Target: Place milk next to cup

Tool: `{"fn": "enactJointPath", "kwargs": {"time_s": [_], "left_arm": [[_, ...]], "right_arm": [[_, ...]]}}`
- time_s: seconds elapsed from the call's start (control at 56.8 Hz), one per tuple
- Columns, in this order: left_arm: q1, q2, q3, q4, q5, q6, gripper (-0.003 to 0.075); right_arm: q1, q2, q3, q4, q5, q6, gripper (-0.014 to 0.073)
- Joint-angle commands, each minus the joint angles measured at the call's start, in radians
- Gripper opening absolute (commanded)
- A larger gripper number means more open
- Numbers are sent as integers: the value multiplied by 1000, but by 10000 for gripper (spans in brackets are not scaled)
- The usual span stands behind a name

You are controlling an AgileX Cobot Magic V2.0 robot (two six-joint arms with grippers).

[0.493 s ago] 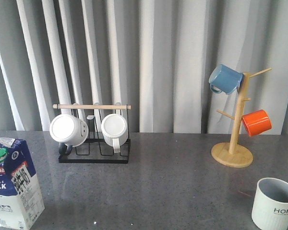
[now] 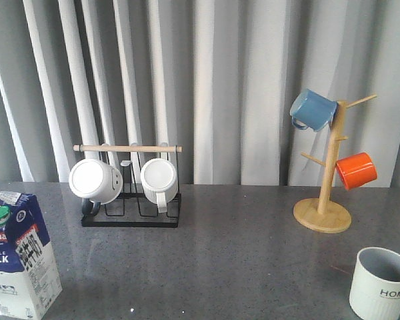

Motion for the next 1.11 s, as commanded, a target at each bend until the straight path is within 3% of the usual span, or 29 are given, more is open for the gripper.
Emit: {"fn": "enactJointPath", "kwargs": {"time_s": [0.0,0.387,0.458,0.546,0.634,0.845,0.95,1.091], "left_arm": [[1,-11,-20,-3,-71,-4,-6],[1,-11,-21,-2,-128,-1,-6],[1,-11,-39,-5,-194,-12,-6],[1,-8,-99,-5,-301,-12,-6],[1,29,-214,-5,-336,-7,-6],[1,422,-589,-4,-143,21,-6],[0,602,-733,-11,-1,14,-6],[-2,748,-789,-22,5,14,-6]], "right_arm": [[21,-14,9,-5,-65,1,-8],[45,-13,8,-13,-85,-14,-8],[46,-13,6,3,-194,10,-8],[45,-13,-16,45,-431,43,-8],[45,20,-113,125,-499,38,-8],[45,400,-474,289,-337,-272,-8],[45,594,-611,391,-254,-294,-8],[45,740,-667,436,-255,-299,-8]]}}
